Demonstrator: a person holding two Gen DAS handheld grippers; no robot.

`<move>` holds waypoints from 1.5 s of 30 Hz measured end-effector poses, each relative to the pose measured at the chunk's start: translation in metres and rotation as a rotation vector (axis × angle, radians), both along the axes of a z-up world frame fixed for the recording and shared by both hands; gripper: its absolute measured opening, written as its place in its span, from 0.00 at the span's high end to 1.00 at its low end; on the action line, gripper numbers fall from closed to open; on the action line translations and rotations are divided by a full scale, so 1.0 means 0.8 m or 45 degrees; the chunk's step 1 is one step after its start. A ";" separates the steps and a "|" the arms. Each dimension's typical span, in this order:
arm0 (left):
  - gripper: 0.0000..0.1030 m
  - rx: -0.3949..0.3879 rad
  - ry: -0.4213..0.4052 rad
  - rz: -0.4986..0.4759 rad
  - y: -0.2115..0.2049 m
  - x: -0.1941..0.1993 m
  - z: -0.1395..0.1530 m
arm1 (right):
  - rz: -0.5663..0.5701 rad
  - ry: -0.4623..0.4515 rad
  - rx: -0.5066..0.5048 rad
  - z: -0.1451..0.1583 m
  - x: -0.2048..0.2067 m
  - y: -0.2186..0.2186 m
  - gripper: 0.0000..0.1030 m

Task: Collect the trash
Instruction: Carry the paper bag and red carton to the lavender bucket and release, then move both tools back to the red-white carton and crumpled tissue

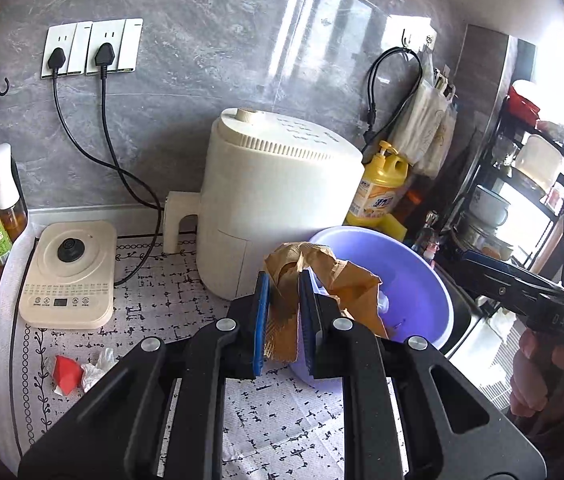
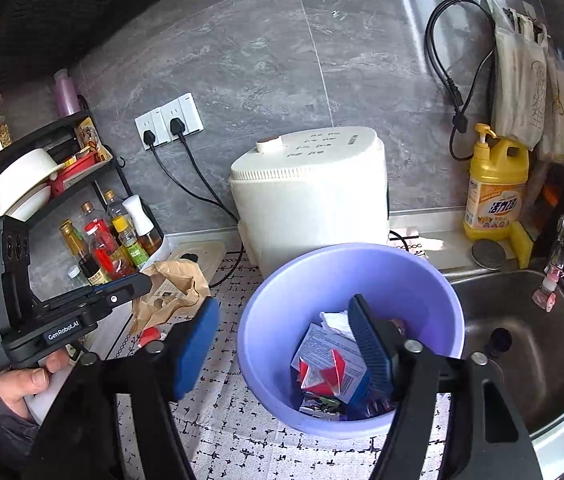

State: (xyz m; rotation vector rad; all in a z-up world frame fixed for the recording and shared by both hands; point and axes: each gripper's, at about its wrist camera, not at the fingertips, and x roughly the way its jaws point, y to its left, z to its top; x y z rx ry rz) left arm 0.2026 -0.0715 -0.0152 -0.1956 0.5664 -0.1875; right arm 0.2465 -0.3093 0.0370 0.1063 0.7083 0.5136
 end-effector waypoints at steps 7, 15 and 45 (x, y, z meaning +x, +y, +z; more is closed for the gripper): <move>0.85 0.020 -0.005 -0.074 -0.055 0.019 0.006 | -0.149 0.027 0.017 -0.005 0.006 -0.077 0.26; 0.85 0.013 -0.004 -0.162 -0.130 0.048 -0.002 | -0.243 0.002 0.003 -0.001 0.002 -0.152 0.23; 0.06 -0.012 0.020 0.183 -0.064 0.007 -0.017 | -0.074 0.040 0.038 -0.018 0.010 -0.126 0.10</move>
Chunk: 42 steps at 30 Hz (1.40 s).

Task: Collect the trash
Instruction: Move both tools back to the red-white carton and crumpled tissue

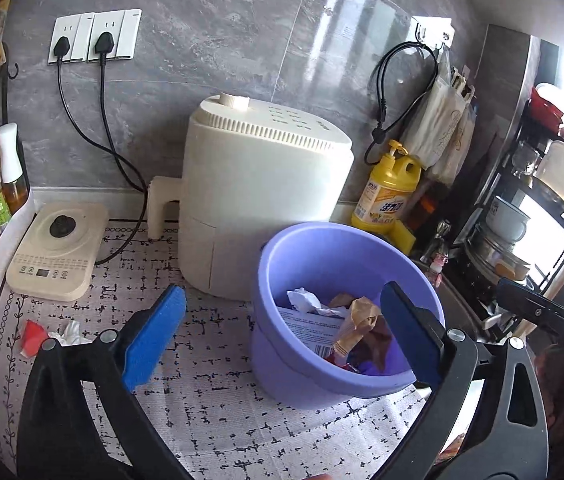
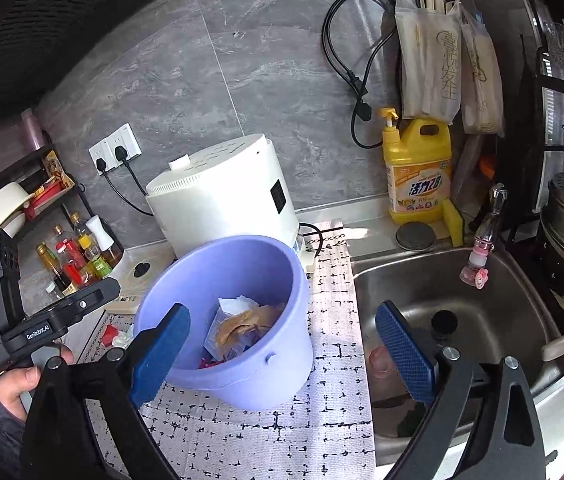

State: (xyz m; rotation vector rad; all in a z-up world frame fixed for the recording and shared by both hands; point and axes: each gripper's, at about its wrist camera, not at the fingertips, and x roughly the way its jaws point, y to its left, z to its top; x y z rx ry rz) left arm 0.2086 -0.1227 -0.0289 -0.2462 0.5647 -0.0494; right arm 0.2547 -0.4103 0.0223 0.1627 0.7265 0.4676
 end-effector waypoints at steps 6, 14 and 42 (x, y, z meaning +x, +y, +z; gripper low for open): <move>0.06 0.025 0.023 0.094 0.059 -0.030 0.000 | 0.091 0.018 0.027 -0.003 -0.001 0.063 0.08; 0.06 0.021 0.062 0.212 0.135 -0.068 -0.013 | 0.204 0.033 0.026 -0.006 -0.011 0.139 0.08; 0.06 -0.022 0.216 0.347 0.295 -0.124 -0.083 | 0.520 0.145 -0.106 -0.077 -0.024 0.388 0.13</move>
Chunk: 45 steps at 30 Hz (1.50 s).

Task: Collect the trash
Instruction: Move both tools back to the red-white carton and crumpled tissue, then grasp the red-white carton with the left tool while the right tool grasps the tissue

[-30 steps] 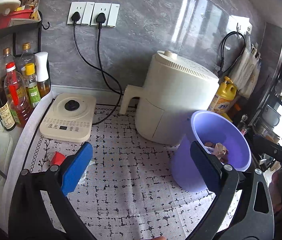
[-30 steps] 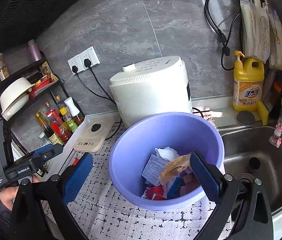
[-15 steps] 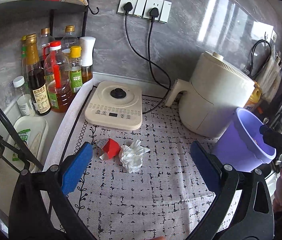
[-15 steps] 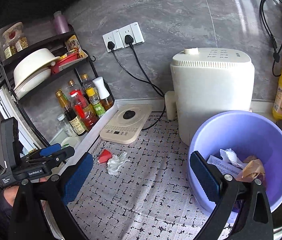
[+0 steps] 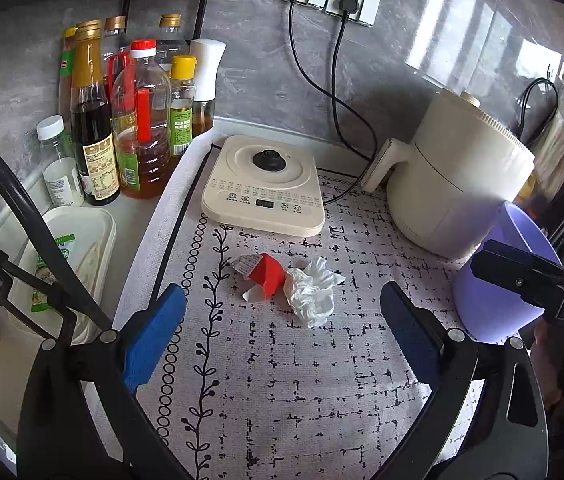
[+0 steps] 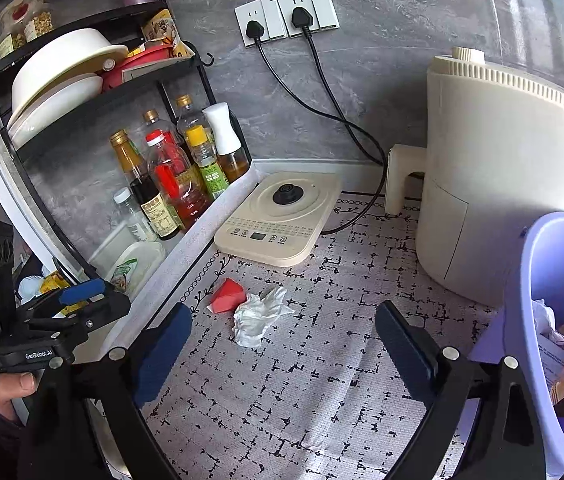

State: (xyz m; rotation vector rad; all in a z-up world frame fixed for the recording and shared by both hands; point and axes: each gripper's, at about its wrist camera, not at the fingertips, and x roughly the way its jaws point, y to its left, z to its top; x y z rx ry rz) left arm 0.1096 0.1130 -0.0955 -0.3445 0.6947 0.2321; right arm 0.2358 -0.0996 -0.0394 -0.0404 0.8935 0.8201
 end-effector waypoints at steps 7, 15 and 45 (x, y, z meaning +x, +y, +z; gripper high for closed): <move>0.13 -0.050 0.038 -0.033 0.013 0.041 -0.033 | 0.006 0.092 -0.065 -0.041 0.030 0.024 0.30; 0.27 -0.114 0.134 -0.065 0.035 0.090 -0.079 | 0.072 0.221 -0.156 -0.096 0.063 0.061 0.37; 0.86 -0.115 0.187 -0.060 0.055 0.109 -0.097 | 0.299 0.352 -0.261 -0.176 0.076 0.149 0.58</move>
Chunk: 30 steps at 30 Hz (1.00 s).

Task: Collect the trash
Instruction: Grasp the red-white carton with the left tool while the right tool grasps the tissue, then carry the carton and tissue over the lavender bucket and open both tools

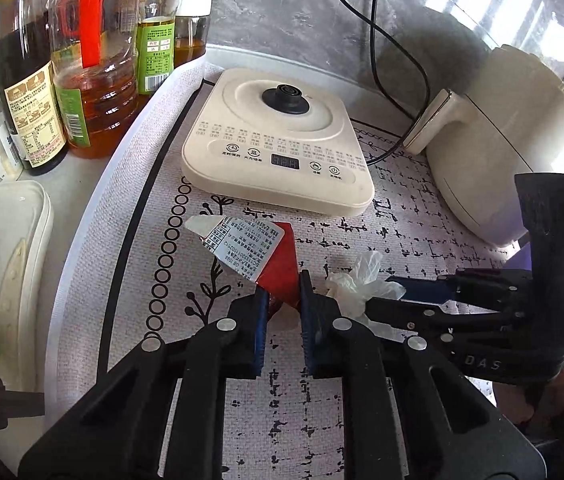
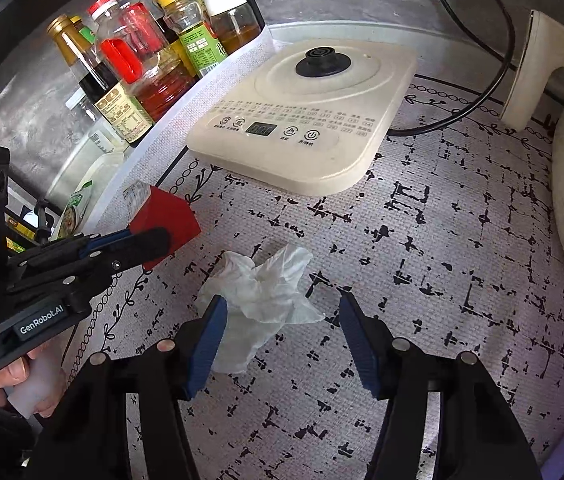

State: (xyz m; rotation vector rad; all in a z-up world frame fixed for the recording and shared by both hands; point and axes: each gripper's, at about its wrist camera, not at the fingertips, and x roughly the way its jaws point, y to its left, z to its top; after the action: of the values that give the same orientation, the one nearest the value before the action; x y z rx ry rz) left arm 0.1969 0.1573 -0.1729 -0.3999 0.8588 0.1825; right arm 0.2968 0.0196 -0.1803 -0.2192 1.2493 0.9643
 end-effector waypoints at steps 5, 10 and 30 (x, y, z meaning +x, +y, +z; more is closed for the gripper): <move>0.86 0.000 -0.049 0.003 -0.007 -0.013 0.020 | 0.040 -0.034 -0.007 0.006 -0.006 0.002 0.96; 0.86 0.039 -0.111 -0.007 -0.019 -0.029 0.050 | -0.011 -0.107 0.039 0.048 -0.010 -0.022 0.96; 0.86 0.065 -0.281 -0.232 -0.136 -0.030 0.133 | -0.418 -0.454 0.275 0.237 -0.041 -0.214 0.95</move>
State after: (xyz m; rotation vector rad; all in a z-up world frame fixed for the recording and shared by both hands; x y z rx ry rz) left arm 0.1730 0.0489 -0.0663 -0.2859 0.6670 -0.0090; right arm 0.2643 -0.1519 0.0096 -0.0117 0.8153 0.7292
